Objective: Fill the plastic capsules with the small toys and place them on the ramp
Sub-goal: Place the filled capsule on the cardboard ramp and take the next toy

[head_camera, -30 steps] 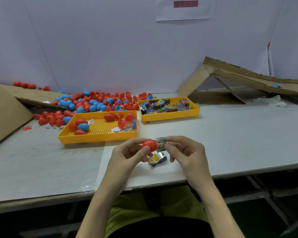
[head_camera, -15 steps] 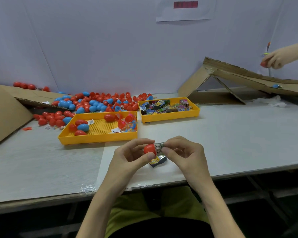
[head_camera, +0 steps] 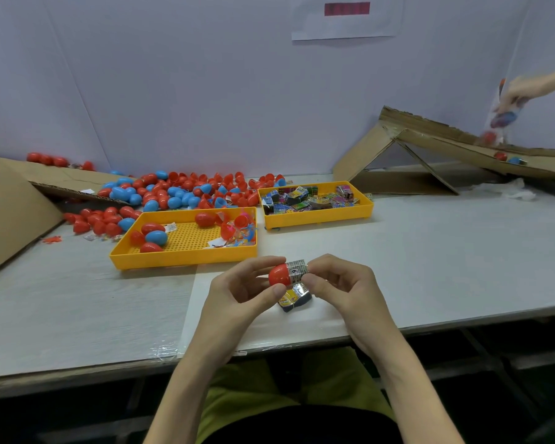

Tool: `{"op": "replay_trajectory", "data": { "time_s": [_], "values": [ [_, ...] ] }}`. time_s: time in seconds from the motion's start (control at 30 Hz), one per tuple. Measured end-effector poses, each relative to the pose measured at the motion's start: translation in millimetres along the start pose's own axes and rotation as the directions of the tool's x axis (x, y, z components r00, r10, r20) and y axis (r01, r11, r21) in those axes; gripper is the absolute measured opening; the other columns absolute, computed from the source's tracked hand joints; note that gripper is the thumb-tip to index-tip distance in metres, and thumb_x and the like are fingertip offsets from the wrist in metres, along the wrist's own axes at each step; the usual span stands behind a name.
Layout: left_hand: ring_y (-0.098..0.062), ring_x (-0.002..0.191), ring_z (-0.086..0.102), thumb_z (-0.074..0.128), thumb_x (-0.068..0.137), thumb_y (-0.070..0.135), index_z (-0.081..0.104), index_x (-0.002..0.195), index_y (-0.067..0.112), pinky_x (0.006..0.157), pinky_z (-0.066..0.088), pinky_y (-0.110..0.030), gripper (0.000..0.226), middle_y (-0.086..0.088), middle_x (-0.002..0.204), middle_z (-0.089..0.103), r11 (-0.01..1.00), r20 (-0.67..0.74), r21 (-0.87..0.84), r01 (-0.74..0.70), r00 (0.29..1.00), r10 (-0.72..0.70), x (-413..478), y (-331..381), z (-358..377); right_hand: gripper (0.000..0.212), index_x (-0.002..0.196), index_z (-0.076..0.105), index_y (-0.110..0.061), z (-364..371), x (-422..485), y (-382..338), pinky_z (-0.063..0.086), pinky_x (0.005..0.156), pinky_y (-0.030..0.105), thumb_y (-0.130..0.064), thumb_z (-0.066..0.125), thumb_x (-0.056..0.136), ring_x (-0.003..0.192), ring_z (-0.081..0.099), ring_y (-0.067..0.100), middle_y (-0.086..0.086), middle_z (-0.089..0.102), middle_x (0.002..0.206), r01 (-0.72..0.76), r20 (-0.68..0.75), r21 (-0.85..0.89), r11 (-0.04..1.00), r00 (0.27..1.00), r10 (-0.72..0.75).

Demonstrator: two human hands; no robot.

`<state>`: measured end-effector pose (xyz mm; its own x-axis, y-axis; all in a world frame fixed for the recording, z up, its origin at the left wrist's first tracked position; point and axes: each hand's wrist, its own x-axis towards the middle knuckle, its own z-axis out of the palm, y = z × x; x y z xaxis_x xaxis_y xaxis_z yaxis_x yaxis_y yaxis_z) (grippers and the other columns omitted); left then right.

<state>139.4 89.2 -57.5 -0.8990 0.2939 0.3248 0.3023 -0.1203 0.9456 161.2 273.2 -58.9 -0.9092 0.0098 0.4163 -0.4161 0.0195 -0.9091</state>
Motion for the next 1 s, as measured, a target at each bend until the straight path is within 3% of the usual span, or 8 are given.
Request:
{"op": "replay_trajectory", "data": {
  "time_s": [0.53, 0.77, 1.0],
  "values": [
    [-0.02, 0.097, 0.073, 0.083, 0.078, 0.02, 0.075, 0.105, 0.03, 0.079, 0.056, -0.022, 0.03, 0.001, 0.107, 0.075, 1.0, -0.014, 0.017, 0.002, 1.0, -0.002, -1.1, 1.0, 1.6, 0.006, 0.081, 0.077, -0.024, -3.7, 1.4, 3.1, 0.048, 0.074, 0.019, -0.021, 0.071, 0.081, 0.083, 0.063, 0.009, -0.008, 0.068, 0.087, -0.046, 0.048, 0.031, 0.998, 0.998, 0.045],
    [-0.022, 0.095, 0.073, 0.082, 0.07, 0.038, 0.073, 0.103, 0.034, 0.078, 0.057, -0.024, 0.034, 0.002, 0.108, 0.074, 0.998, -0.008, 0.06, 0.009, 1.0, -0.009, -0.4, -0.4, 0.9, 0.012, 0.085, 0.078, -0.026, -4.5, 1.5, 4.7, 0.049, 0.077, 0.021, -0.02, 0.068, 0.083, 0.086, 0.063, 0.008, -0.007, 0.069, 0.088, -0.049, 0.049, 0.032, 0.998, 0.998, 0.048],
    [-0.022, 0.096, 0.073, 0.082, 0.073, 0.032, 0.074, 0.103, 0.034, 0.078, 0.057, -0.026, 0.032, 0.001, 0.107, 0.074, 0.997, -0.009, 0.078, 0.011, 1.0, -0.01, -0.1, -1.6, 0.9, 0.011, 0.081, 0.077, -0.023, -6.0, 2.8, 5.6, 0.047, 0.076, 0.017, -0.018, 0.067, 0.082, 0.083, 0.06, 0.005, -0.006, 0.068, 0.087, -0.06, 0.067, 0.071, 0.996, 0.996, 0.056]
  ]
}}
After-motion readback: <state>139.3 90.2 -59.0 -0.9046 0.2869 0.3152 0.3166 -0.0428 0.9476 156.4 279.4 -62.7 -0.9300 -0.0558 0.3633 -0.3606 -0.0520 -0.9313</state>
